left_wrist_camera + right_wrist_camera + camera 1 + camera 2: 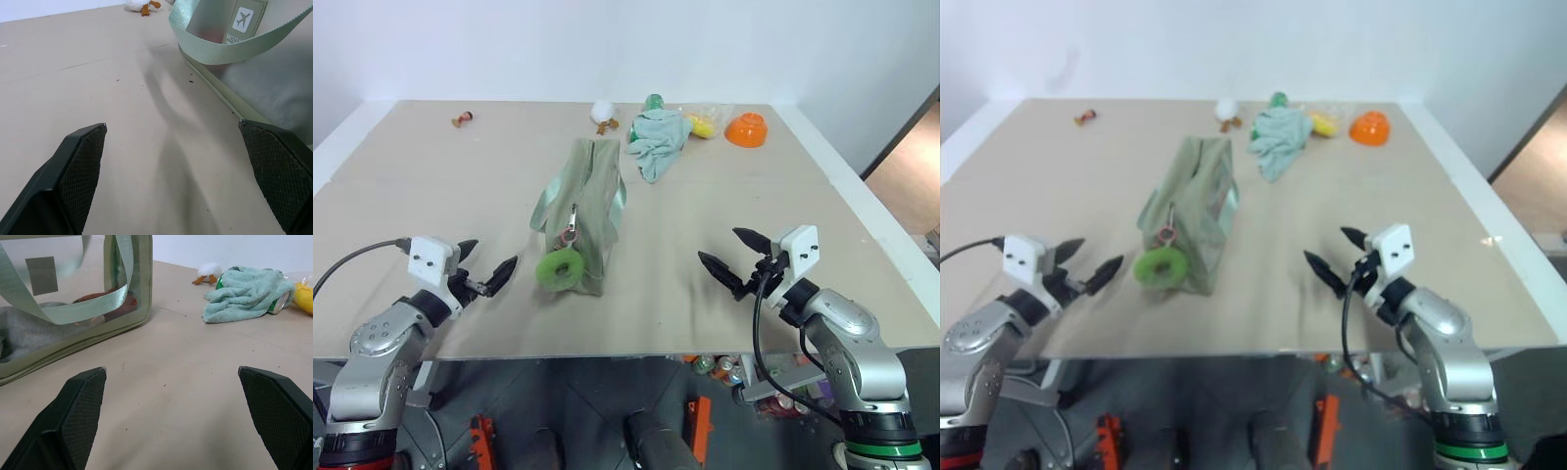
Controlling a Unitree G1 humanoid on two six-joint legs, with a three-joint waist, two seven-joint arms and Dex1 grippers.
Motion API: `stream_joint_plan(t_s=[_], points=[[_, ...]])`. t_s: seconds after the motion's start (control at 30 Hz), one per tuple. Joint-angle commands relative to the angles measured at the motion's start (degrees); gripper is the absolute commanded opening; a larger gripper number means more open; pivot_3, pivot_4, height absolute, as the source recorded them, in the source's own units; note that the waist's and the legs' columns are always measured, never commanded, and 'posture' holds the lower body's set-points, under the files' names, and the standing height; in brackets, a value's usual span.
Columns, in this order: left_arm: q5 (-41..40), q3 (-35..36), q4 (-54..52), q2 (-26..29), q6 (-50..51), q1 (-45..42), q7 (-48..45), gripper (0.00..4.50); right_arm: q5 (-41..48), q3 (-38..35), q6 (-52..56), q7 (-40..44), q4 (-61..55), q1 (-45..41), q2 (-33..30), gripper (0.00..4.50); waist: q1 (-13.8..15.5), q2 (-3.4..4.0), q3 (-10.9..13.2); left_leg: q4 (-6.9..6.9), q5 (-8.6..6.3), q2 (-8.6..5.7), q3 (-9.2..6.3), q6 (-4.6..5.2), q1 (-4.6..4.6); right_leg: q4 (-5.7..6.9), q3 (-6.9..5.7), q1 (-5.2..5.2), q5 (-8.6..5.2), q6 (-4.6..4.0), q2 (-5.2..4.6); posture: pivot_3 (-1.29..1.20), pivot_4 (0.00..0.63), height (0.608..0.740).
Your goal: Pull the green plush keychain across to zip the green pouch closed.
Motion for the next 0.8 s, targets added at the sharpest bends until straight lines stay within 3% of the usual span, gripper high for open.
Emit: stream_joint_plan(t_s=[0.03, 0.4, 0.8], points=[[0.47, 0.06, -0.31, 0.51, -1.17, -1.60, -0.45, 4.49, 0.30, -1.27, -0.76, -0.44, -1.10, 0.02, -0.03, 4.49, 0.01, 0.00, 0.00, 0.00, 0.00, 0.00, 0.00, 0.00, 0.00, 0.00, 0.00, 0.00, 0.00, 0.00, 0.00, 0.00, 0.150, 0.739], [-2.21, 0.46, 0.82, -0.50, -1.17, -2.91, -4.47, 4.49, 1.40, -1.78, 0.72, -1.23, -2.26, 1.47, -0.20, 4.49, 0.01, 0.00, 0.00, 0.01, 0.00, -0.06, -0.07, 0.00, -0.04, 0.00, -0.06, 0.01, -0.02, 0.03, -0.06, 0.00, 0.150, 0.739], [-3.00, 2.10, -0.73, -1.43, -1.71, -1.37, -2.95, 4.49, 0.42, -1.12, -2.02, 1.74, 0.04, -0.48, -1.51, 4.49, 0.00, 0.00, 0.00, 0.01, 0.00, -0.07, -0.07, 0.00, -0.04, 0.00, -0.06, 0.01, -0.02, 0.03, -0.06, 0.00, 0.150, 0.739]])
